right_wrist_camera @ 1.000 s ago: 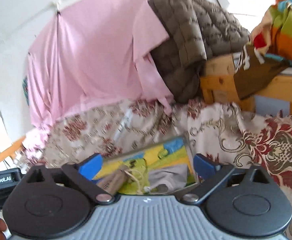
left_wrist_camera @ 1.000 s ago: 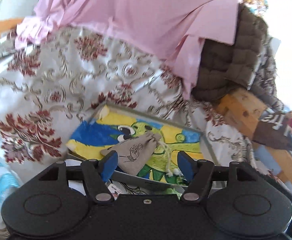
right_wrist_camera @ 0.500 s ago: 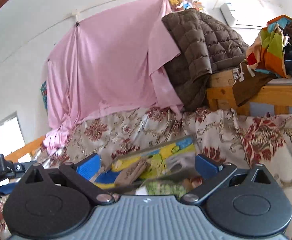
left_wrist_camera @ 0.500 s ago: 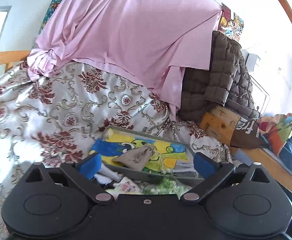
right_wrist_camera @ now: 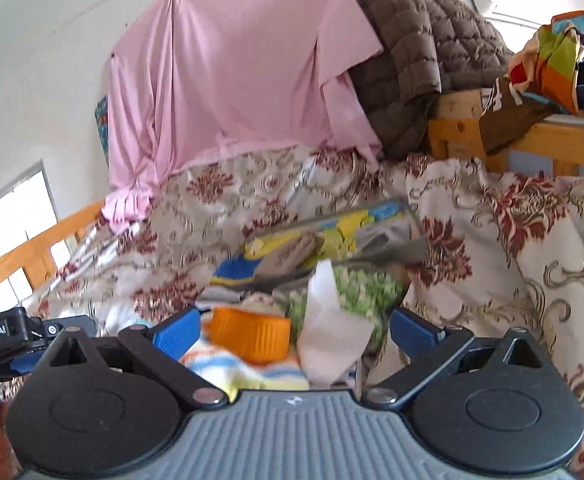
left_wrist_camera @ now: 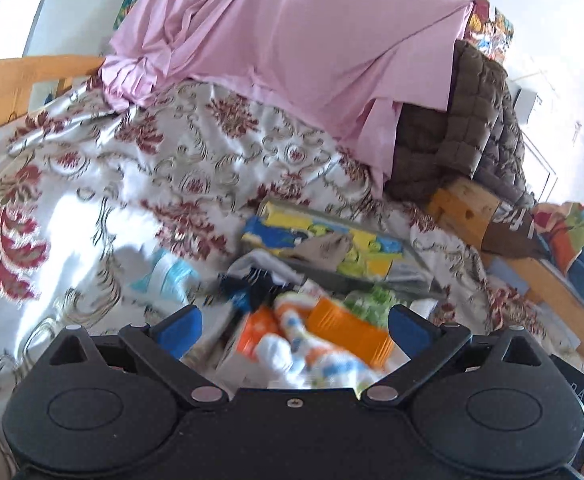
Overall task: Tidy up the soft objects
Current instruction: 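Grasp the white baby sock with the left gripper while the right gripper grasps the orange cup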
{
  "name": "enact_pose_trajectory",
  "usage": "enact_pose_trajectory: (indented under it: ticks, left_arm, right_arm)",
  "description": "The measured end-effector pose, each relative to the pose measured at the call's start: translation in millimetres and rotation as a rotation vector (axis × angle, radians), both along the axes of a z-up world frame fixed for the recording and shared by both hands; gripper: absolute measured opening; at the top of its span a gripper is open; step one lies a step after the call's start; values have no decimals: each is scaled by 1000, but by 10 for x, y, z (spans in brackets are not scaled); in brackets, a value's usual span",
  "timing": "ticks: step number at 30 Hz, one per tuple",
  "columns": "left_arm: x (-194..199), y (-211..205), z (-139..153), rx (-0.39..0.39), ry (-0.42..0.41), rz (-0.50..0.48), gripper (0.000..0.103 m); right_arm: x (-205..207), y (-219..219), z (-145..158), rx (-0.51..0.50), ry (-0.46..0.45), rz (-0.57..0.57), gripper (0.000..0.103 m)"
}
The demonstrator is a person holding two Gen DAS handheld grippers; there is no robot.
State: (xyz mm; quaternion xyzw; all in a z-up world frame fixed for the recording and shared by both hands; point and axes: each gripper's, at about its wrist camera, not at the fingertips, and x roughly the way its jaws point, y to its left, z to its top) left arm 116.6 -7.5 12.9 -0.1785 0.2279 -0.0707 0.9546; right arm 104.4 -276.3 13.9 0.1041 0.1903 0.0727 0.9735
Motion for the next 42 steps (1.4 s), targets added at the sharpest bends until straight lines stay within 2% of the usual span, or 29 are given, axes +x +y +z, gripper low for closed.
enact_pose_trajectory:
  ticks: [9, 14, 20, 28, 33, 40, 42]
  left_arm:
    - [11, 53, -311, 30, 66, -74, 101]
    - [61, -2, -444, 73, 84, -132, 101]
    - [139, -57, -600, 89, 109, -204, 101]
    - [284, -138, -785, 99, 142, -286, 101]
    - [348, -144, -880, 100, 155, -309, 94]
    - [412, -72, -945, 18, 161, -295, 82]
    - [420, -60, -958, -5, 154, -293, 74]
  right_arm:
    - [95, 139, -140, -44, 93, 40, 103]
    - [189, 202, -234, -58, 146, 64, 103]
    - [334, 244, -337, -33, 201, 101, 103]
    - [491, 271, -406, 42, 199, 135, 103]
    - [587, 321, -455, 53, 211, 163, 103]
    - [730, 348, -476, 66, 164, 171, 99]
    - [793, 348, -479, 74, 146, 163, 98]
